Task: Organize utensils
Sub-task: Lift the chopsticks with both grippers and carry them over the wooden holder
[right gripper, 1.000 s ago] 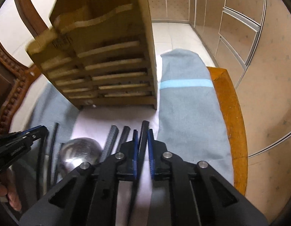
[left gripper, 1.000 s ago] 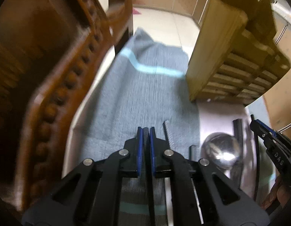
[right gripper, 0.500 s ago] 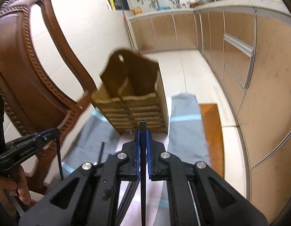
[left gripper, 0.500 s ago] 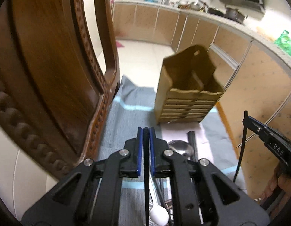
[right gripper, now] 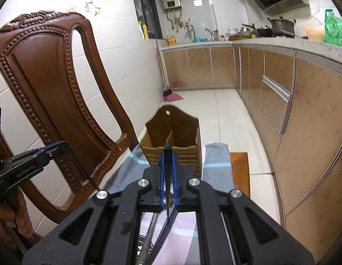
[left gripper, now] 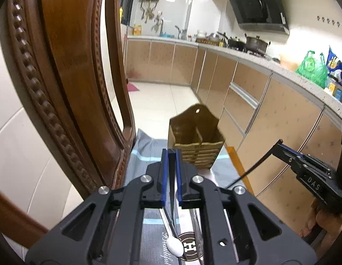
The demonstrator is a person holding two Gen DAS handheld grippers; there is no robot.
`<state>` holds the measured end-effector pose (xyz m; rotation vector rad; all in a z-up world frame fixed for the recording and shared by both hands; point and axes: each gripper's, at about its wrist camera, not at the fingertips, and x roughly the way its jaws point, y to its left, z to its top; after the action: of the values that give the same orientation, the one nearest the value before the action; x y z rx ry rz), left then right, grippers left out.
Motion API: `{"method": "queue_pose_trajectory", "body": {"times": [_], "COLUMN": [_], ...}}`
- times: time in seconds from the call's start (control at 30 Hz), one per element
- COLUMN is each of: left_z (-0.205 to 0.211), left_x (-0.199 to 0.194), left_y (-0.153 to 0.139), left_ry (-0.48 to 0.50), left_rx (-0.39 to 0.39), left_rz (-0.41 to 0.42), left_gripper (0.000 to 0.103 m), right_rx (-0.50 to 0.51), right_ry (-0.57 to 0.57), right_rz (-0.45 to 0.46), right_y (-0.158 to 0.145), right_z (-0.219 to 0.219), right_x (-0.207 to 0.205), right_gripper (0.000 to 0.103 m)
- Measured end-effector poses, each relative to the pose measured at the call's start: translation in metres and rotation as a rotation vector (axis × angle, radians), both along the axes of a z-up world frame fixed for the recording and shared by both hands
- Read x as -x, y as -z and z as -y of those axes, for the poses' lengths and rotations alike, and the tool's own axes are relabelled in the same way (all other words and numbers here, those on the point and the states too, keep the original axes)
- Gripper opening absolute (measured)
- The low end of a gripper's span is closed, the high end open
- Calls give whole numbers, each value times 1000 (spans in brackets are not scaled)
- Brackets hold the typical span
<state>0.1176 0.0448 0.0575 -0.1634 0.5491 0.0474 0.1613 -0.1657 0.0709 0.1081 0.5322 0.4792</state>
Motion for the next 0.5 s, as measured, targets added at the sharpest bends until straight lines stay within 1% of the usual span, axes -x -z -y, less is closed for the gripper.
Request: {"method": "queue_pose_trajectory", "body": {"times": [0.27,0.5], "left_z": [4,10], "left_x": [22,37], "left_y": [-19,-29], "left_ry": [-2,22], "left_rx": [-4,-21], "left_rz": [46,67], "left_gripper": [7,7], "right_rx": [18,59], "right_ry": [-28,-38], "right_rz": [59,52], "right_y": [-33,-37], "right_z": [-3,0], "right_x": [32,48], "right_gripper": [7,7]}}
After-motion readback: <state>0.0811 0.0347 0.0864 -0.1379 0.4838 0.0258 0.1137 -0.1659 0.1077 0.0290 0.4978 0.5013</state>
